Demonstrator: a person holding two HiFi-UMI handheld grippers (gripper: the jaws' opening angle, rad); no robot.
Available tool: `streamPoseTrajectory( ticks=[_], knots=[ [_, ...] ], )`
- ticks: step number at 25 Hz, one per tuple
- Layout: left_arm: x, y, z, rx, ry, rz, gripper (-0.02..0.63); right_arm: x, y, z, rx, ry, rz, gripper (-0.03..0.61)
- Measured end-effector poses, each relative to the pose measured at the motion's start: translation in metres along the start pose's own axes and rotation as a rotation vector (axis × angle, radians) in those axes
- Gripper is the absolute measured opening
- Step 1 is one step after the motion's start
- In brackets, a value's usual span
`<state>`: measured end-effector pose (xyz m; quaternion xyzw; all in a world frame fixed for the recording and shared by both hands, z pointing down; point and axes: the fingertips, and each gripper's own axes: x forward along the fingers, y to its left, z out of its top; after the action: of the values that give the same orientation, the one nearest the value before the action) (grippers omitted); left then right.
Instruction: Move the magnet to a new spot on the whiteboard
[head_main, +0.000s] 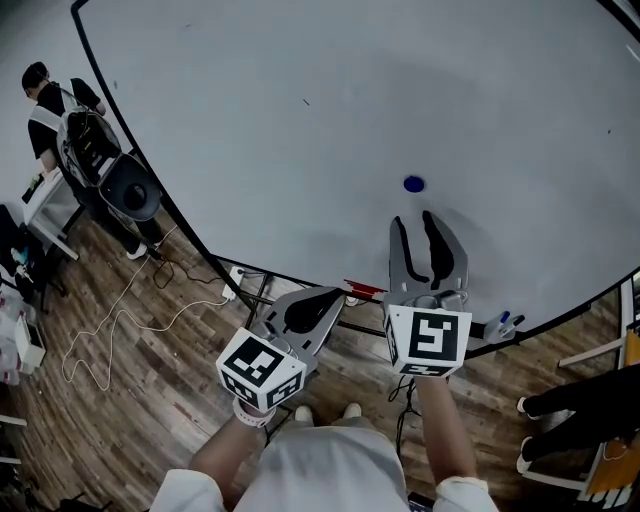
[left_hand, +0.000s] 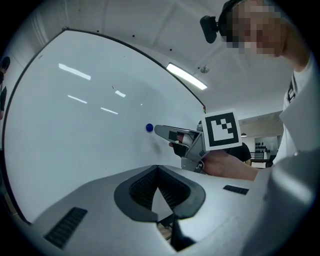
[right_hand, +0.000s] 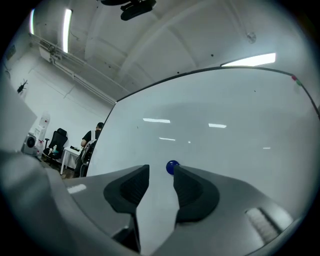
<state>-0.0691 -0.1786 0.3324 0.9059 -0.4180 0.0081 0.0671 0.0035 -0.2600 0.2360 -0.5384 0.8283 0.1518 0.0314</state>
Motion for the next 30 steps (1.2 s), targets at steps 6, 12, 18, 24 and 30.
streamPoseTrajectory(
  ticks=[6,12,18,24,30],
  knots=[
    [0.006,0.009,0.002,0.001,0.015,0.000,0.006,0.023,-0.013,0.003,-0.020,0.000,-0.068,0.160],
    [0.010,0.018,0.001,-0.004,0.028,-0.006,0.006,0.048,-0.023,0.000,-0.057,0.012,-0.125,0.161],
    [0.005,0.021,0.000,-0.012,0.023,-0.003,0.006,0.053,-0.025,-0.001,-0.100,0.032,-0.193,0.181],
    [0.000,0.026,-0.001,-0.011,0.021,0.000,0.006,0.051,-0.026,-0.003,-0.145,0.037,-0.275,0.132],
    [-0.002,0.029,-0.002,-0.011,0.022,0.004,0.006,0.051,-0.026,-0.003,-0.125,0.031,-0.275,0.132]
  ],
)
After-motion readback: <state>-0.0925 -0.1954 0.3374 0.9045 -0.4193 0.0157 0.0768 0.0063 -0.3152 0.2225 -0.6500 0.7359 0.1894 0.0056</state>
